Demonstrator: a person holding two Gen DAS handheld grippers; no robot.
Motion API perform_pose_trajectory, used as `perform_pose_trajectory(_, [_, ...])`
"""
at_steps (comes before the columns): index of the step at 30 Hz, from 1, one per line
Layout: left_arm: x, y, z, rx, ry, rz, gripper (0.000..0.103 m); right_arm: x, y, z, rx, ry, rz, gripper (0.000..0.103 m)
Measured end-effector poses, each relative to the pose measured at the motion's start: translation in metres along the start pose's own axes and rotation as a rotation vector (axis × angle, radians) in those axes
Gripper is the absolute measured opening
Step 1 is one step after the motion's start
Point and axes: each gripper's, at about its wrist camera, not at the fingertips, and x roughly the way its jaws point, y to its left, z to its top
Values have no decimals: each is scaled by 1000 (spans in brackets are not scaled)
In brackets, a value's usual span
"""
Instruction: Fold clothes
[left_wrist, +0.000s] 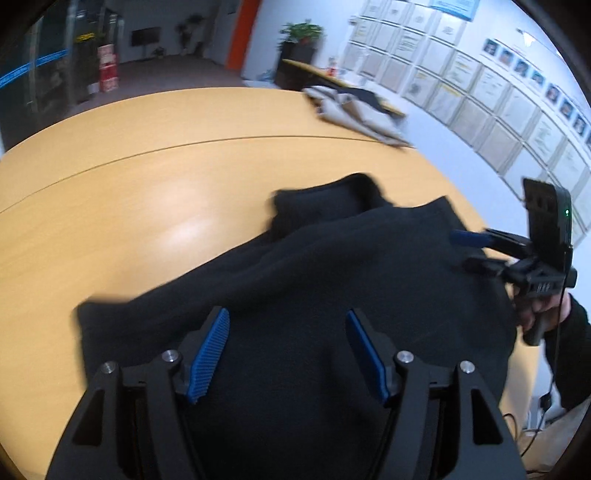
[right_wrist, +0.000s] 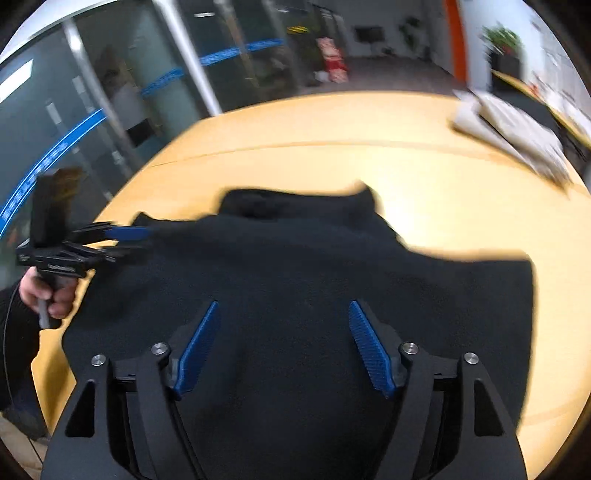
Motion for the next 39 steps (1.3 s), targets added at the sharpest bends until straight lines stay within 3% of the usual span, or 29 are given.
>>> perform_pose_trajectory(4, [45, 20, 15, -98, 118, -6, 69, 29, -5, -5, 50, 38, -8, 75])
perform_pose_trajectory(6, [51, 34, 18, -178, 137, -58, 71, 32, -17, -15, 96, 48, -16, 75])
perform_pose_trajectory(10, [33, 33, 17, -186, 105, -82, 71, 7, -28, -28, 127, 13, -53, 77])
perform_pose_trajectory(12, [25, 22, 14, -114, 70, -66, 78, -9, -33, -37, 124, -6, -75, 83])
perform_pose_trajectory(13, [29, 18, 15, -83, 73, -18, 83, -14, -33, -42, 130, -5, -72, 87])
perform_pose_trajectory(16, [61, 11, 19, -59, 176, 82, 83, -14, -34, -57, 141, 40, -88, 92])
perform_pose_trajectory(18, [54, 1, 25, -37, 150, 79, 83, -15, -30, -62, 118, 56, -123, 92])
perform_pose_trajectory(22, [28, -20, 43, 20, 19, -29, 83, -21, -18, -64, 98, 58, -164, 92])
perform_pose_trajectory(26, [69, -15, 42, 64, 149, 87, 83, -26, -5, -65, 82, 63, -204, 93])
perform_pose_trajectory(28, [81, -18, 36, 116, 153, 138, 89, -28, 2, -66, 74, 65, -224, 96])
perform_pose_trajectory(34, [47, -27, 23, 150, 122, 164, 89, -28, 17, -66, 29, 72, -249, 103])
perform_pose_trajectory(37, [13, -31, -1, 169, 85, 156, 89, -21, 22, -59, -2, 64, -253, 103])
perform_pose_trajectory(39, [11, -41, -21, 171, 103, 181, 90, -3, 21, -56, -7, 96, -267, 103])
